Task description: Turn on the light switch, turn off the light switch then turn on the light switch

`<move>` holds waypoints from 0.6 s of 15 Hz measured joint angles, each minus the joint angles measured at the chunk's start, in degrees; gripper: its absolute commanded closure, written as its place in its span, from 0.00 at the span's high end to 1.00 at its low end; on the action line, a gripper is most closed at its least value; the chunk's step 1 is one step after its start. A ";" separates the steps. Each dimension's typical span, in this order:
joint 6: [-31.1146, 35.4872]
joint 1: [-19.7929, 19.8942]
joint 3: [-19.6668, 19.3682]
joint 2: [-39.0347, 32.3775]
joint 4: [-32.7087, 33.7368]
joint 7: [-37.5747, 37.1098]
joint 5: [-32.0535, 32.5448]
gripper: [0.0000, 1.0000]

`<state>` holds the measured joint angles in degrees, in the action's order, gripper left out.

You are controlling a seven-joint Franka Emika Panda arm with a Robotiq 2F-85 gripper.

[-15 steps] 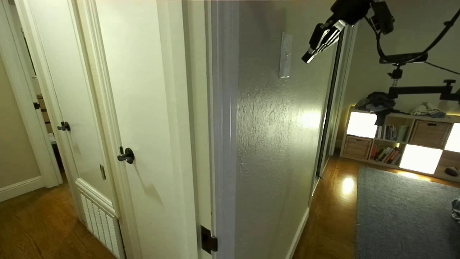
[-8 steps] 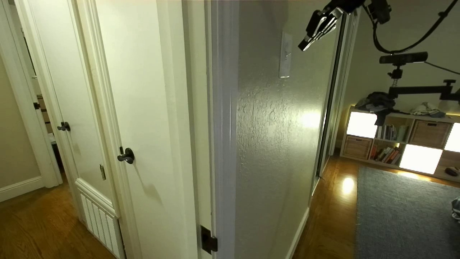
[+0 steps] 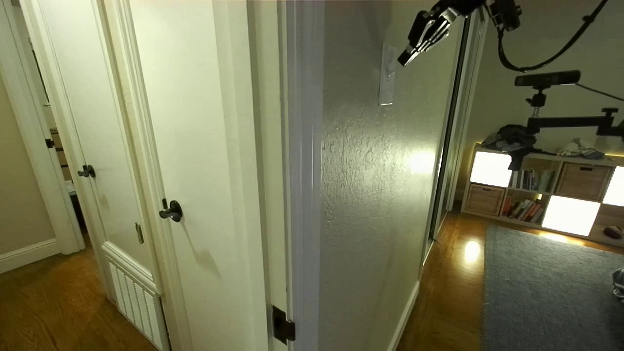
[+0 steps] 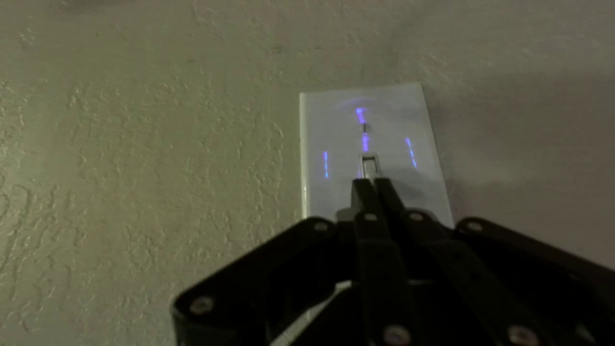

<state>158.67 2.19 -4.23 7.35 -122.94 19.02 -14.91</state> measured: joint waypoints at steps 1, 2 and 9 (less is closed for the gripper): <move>0.00 -0.02 0.03 -0.47 0.33 0.04 -0.29 0.06; 0.00 -0.04 0.03 -0.92 0.65 0.07 -0.60 0.06; -0.02 -0.27 0.18 -3.15 2.36 0.64 -3.93 0.06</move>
<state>158.66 1.92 -4.05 4.20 -120.58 19.66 -18.83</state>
